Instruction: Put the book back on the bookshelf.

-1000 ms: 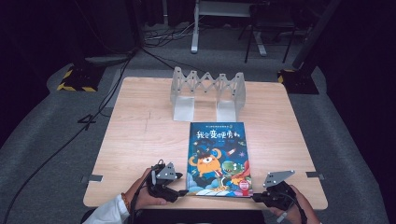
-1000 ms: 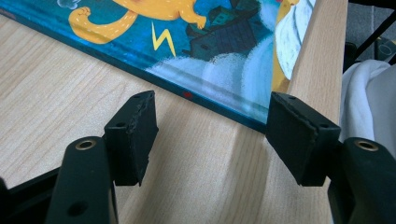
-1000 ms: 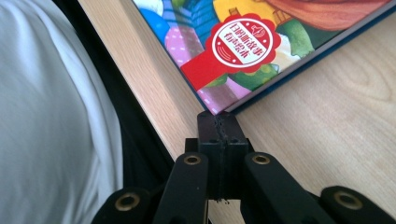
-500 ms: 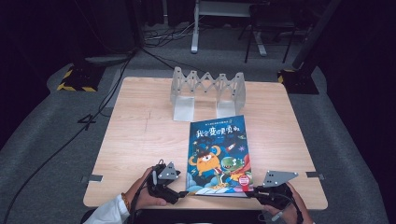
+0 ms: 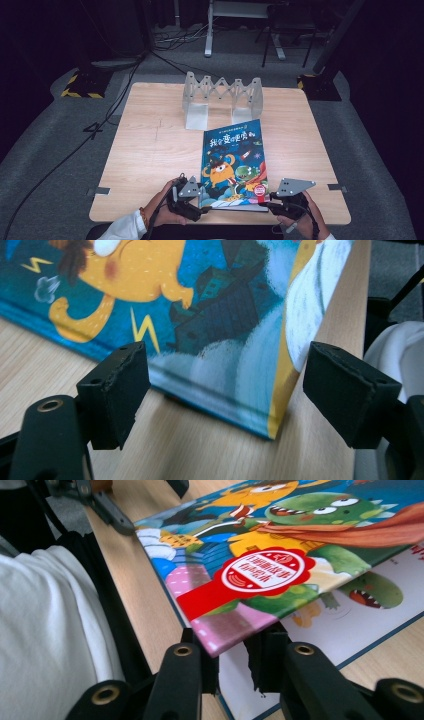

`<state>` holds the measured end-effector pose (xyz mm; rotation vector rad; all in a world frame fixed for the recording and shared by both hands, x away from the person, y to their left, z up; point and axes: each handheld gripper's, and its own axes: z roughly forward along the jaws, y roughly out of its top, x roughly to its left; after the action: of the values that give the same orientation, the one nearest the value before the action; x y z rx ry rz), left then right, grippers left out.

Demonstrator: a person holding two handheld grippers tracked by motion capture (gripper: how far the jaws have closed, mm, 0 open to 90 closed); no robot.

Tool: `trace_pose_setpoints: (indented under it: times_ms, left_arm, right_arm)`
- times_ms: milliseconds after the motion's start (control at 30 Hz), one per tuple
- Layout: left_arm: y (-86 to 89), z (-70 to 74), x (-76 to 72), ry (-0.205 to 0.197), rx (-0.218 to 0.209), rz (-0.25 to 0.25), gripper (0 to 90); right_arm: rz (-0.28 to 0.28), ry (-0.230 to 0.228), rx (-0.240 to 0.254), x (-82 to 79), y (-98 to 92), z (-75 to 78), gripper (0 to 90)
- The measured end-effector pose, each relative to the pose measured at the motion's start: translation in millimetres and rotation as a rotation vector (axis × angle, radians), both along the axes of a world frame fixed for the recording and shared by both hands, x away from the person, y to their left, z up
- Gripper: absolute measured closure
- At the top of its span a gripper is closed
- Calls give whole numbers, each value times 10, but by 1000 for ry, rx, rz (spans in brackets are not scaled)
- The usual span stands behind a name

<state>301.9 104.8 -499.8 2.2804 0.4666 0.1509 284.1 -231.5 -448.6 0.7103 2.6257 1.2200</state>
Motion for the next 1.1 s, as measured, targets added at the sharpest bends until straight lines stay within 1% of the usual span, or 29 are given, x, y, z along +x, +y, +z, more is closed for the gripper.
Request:
trace_pose_setpoints:
  times_ms: [100,167,200,267,300,333,400,433,500,533,567,600,633,733,767,800,833,867,900,933,967,1000,1067,1100]
  left_arm:
    - [-22,-11,7,-10,7,-7,167]
    - [-40,-15,21,2,2,1,168]
    - [-44,-16,23,-4,1,-5,162]
    - [-43,-21,25,-2,3,-3,163]
    - [-43,-21,25,-2,3,-3,163]
    - [-41,-21,21,-6,2,1,166]
    - [-38,-21,25,-8,5,0,167]
    - [-36,-22,25,-12,10,4,176]
    - [-37,-22,24,-10,12,9,178]
    - [-43,-23,25,-15,11,5,178]
    - [-45,-23,19,-17,18,12,177]
    - [-49,-25,21,-22,15,10,178]
    - [-45,-23,22,-17,15,10,178]
    - [-43,-23,23,-16,14,10,177]
    - [-53,-24,12,-29,33,12,177]
    - [-63,-25,8,-45,38,8,179]
    - [-72,-27,0,-50,44,9,179]
    - [-67,-26,3,-46,44,10,182]
    - [-61,-25,8,-44,42,7,181]
    - [-63,-25,6,-45,44,8,181]
    - [-63,-25,7,-45,43,8,181]
    - [-61,-24,6,-42,44,10,181]
    - [-60,-27,13,-40,33,6,181]
    - [-60,-28,13,-36,28,7,181]
  right_arm:
    - [-1,2,5,16,0,4,740]
    - [-4,5,13,33,-5,-3,720]
    - [-1,7,17,36,-8,-5,712]
    - [-12,7,9,49,-17,-8,649]
    - [-12,7,9,49,-17,-8,649]
    - [-14,19,13,62,-30,-14,557]
    - [-10,23,16,64,-38,-16,541]
    - [-11,26,21,71,-46,-25,468]
    - [-3,31,28,78,-52,-31,451]
    - [6,40,37,81,-55,-36,402]
    - [19,43,48,85,-58,-38,369]
    - [33,46,56,83,-59,-37,364]
    - [35,41,52,87,-57,-37,347]
    - [38,59,66,110,-62,-30,331]
    - [34,70,63,119,-65,-26,311]
    - [21,71,90,130,-80,-17,317]
    - [5,89,94,146,-90,-14,309]
    - [-11,104,109,170,-109,-19,299]
    - [-12,118,115,189,-118,-26,292]
    - [-9,132,135,218,-122,-36,286]
    - [-2,139,143,233,-118,-39,284]
    - [5,146,146,253,-110,-39,279]
    - [15,154,147,285,-89,-34,262]
    - [21,160,156,305,-81,-29,261]
